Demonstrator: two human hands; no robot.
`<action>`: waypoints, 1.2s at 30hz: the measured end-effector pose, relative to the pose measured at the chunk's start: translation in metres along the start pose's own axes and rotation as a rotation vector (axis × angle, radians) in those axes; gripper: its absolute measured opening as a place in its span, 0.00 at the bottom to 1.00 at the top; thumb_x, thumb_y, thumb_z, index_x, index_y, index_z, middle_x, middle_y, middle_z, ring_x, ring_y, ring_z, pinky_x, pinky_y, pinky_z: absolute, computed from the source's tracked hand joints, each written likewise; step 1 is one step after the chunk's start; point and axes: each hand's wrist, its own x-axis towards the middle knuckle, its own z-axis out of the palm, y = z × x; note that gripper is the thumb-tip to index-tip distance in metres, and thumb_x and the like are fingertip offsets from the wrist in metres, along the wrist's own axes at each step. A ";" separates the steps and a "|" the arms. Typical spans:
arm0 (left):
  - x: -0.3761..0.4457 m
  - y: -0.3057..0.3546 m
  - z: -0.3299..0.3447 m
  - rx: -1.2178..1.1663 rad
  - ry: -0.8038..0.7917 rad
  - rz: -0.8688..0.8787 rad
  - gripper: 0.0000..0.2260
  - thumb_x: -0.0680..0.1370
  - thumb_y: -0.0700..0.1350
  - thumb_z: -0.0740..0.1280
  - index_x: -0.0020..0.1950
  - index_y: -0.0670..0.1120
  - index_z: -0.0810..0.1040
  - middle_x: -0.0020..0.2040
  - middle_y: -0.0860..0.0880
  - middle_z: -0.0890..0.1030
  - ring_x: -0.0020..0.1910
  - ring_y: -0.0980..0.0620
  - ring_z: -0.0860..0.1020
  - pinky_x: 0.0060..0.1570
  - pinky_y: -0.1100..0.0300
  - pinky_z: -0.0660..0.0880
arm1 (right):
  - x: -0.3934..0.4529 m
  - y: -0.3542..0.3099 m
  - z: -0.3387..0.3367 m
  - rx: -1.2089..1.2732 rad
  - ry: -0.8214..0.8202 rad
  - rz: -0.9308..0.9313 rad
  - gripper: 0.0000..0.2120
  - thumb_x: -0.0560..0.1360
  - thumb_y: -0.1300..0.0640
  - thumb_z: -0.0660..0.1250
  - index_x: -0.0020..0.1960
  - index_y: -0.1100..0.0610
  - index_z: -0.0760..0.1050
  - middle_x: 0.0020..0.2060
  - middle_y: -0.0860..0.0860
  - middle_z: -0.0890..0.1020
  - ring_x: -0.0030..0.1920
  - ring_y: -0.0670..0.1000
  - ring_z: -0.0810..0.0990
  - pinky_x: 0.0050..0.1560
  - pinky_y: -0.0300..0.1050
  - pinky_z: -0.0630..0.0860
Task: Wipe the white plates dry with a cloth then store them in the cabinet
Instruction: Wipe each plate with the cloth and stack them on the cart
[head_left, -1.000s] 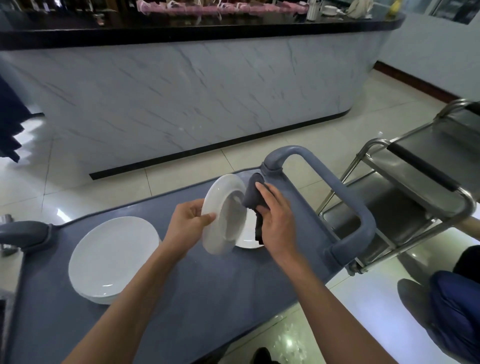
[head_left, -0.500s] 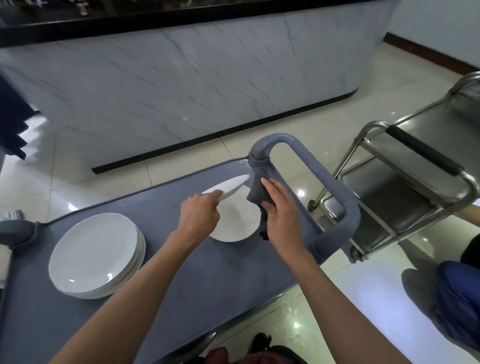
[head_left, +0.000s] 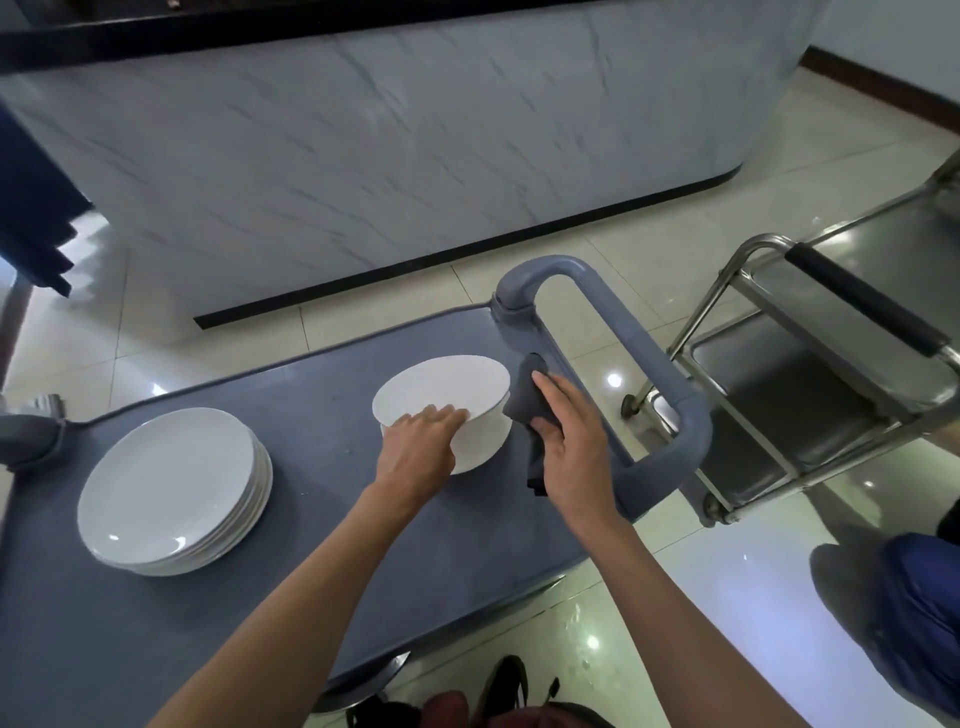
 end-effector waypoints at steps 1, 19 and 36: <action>-0.002 0.002 0.003 0.017 -0.032 0.010 0.24 0.73 0.33 0.64 0.67 0.49 0.78 0.58 0.48 0.82 0.54 0.41 0.80 0.47 0.50 0.76 | -0.002 0.001 0.000 -0.004 -0.005 0.000 0.24 0.80 0.64 0.64 0.75 0.52 0.69 0.70 0.50 0.73 0.71 0.50 0.69 0.70 0.48 0.72; -0.023 -0.003 0.065 0.112 -0.213 0.050 0.22 0.77 0.36 0.63 0.71 0.49 0.70 0.72 0.47 0.71 0.72 0.40 0.67 0.62 0.42 0.69 | -0.023 0.022 0.003 -0.049 -0.080 -0.001 0.24 0.80 0.64 0.65 0.74 0.51 0.71 0.69 0.49 0.74 0.68 0.49 0.71 0.67 0.36 0.68; -0.034 -0.004 0.048 0.026 -0.113 0.012 0.09 0.76 0.40 0.65 0.35 0.44 0.77 0.35 0.47 0.80 0.39 0.41 0.78 0.36 0.51 0.75 | -0.020 0.026 0.016 -0.004 -0.182 -0.007 0.24 0.81 0.62 0.64 0.75 0.48 0.68 0.72 0.48 0.71 0.71 0.48 0.69 0.69 0.42 0.70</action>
